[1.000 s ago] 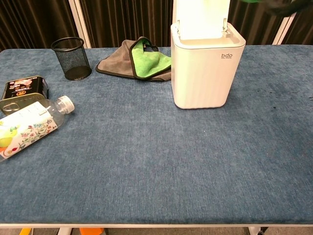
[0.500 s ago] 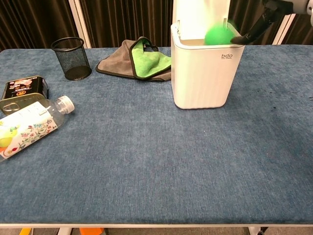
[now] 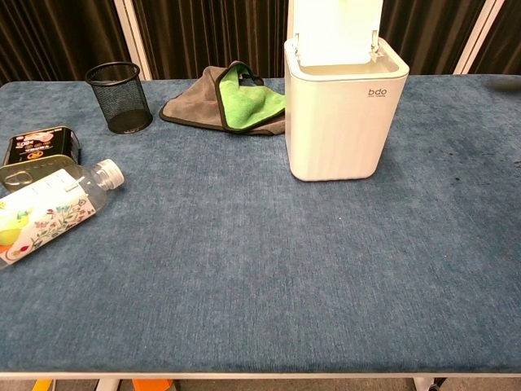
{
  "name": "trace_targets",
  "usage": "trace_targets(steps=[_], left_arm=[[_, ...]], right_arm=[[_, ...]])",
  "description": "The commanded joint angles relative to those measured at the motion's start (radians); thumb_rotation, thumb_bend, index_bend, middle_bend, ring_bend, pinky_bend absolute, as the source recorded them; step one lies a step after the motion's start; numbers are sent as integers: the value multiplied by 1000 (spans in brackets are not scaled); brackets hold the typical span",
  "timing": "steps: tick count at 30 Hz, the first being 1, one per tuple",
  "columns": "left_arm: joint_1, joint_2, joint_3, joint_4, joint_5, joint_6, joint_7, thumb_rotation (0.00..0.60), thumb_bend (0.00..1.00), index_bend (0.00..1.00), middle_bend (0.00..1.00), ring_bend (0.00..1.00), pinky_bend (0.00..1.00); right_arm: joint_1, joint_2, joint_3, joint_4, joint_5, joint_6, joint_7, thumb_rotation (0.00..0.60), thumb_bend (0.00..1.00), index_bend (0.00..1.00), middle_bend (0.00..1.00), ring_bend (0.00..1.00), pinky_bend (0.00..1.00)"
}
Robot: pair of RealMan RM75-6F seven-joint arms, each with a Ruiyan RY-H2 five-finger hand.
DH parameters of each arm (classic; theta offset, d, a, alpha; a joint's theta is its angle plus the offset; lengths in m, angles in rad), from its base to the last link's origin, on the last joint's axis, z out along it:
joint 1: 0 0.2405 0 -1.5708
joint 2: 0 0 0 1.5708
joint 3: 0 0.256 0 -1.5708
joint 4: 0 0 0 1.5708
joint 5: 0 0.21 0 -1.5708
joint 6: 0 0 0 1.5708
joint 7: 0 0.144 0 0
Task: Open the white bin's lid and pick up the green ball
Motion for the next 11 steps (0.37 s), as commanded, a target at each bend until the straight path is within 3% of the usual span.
trace_targets(steps=[1,5,11], left_arm=[[4,-3,1,2,3,8,0,600,61,240,183,51,133],[9,-10,1,0,16,29,11,600,61,240,182,51,133],[10,-12,-2,-7,29,46,30,600,61,240,183,51,132]], right_arm=[[-158,19,-144,73,-31,96,50,600,105,0,1,0,0],[-256,1,-203,143,-17,141,114,600,107,0,0,0,0],[-338,-40,-222,242,-60,218,184,600,122,0,0,0,0]])
